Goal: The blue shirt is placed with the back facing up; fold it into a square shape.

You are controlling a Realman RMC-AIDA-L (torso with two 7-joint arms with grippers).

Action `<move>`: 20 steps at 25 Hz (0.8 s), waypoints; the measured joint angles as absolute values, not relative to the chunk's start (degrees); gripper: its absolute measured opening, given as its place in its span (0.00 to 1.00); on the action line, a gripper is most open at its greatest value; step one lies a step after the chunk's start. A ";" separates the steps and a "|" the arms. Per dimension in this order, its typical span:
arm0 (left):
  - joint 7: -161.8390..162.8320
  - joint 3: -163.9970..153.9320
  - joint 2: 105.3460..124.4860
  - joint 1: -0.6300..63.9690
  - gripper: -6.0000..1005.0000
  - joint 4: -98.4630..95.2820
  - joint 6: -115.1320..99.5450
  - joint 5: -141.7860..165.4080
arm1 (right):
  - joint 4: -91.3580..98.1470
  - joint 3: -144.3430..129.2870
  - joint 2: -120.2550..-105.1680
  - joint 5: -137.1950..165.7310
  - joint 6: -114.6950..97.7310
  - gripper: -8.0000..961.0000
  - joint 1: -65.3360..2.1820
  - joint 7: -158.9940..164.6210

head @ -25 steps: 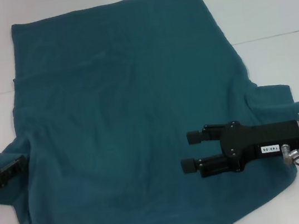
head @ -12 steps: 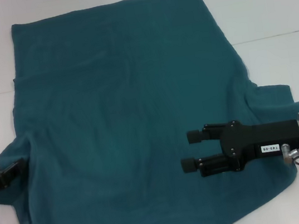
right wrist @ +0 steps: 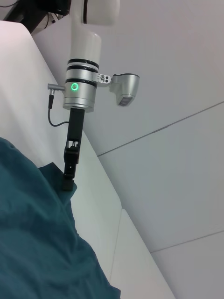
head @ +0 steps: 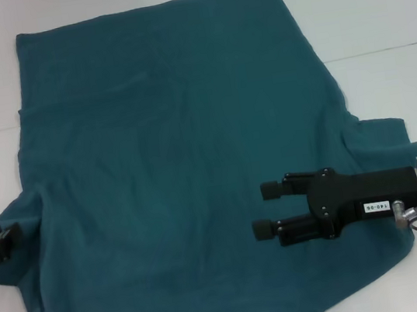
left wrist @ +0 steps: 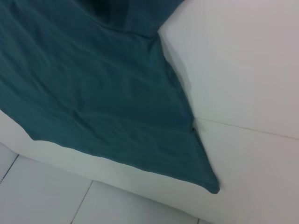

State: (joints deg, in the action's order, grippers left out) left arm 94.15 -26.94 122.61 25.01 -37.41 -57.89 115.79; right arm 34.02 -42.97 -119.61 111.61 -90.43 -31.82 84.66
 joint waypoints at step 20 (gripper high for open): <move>97.78 -26.74 121.15 25.04 0.01 -44.87 -56.72 119.94 | 32.51 -43.17 -119.73 110.57 -89.73 0.95 -32.40 84.72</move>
